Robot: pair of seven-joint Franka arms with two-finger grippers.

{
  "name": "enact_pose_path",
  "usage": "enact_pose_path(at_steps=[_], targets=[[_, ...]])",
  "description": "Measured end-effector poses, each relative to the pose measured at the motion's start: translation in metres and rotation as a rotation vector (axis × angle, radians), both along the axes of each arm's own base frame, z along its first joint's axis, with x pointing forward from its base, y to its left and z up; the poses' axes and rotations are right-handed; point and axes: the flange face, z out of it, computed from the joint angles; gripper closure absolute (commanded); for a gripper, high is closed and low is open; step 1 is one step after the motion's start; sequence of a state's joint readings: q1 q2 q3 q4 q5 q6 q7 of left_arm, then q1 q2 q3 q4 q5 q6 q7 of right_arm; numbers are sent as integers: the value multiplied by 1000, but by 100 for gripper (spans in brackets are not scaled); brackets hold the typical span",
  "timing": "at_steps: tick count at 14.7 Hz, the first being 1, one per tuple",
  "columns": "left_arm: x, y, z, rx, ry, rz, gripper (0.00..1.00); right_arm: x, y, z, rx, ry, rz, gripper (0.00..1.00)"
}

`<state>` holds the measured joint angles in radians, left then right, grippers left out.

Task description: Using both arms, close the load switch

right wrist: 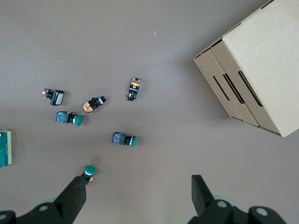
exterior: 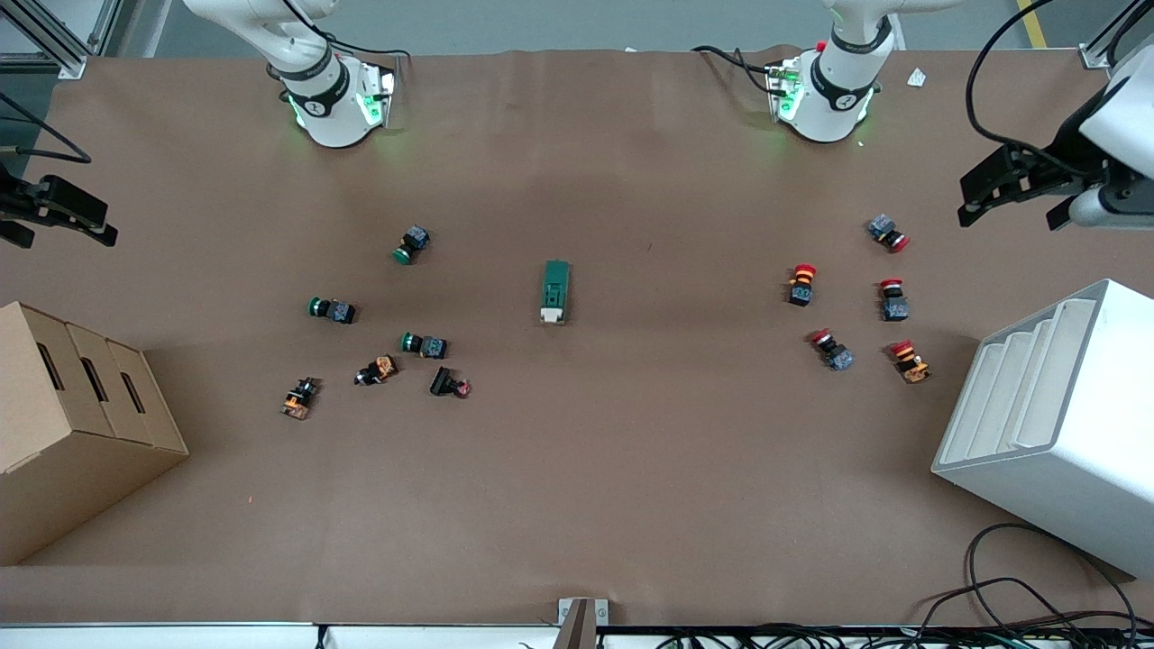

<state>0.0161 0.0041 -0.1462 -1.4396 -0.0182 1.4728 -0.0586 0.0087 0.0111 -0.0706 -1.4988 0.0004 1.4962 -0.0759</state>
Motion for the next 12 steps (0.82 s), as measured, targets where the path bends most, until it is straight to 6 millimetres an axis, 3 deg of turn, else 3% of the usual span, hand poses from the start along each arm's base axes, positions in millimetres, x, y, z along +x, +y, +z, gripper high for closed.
enact_pose_path(at_steps=[5,12], targets=[[-25,1,-7,15,24,-18,0,-1,0,3,0,1,0,0],[-28,-5,-21,16,55,-31,0,-1,-4,11,-3,-16,-7,0]])
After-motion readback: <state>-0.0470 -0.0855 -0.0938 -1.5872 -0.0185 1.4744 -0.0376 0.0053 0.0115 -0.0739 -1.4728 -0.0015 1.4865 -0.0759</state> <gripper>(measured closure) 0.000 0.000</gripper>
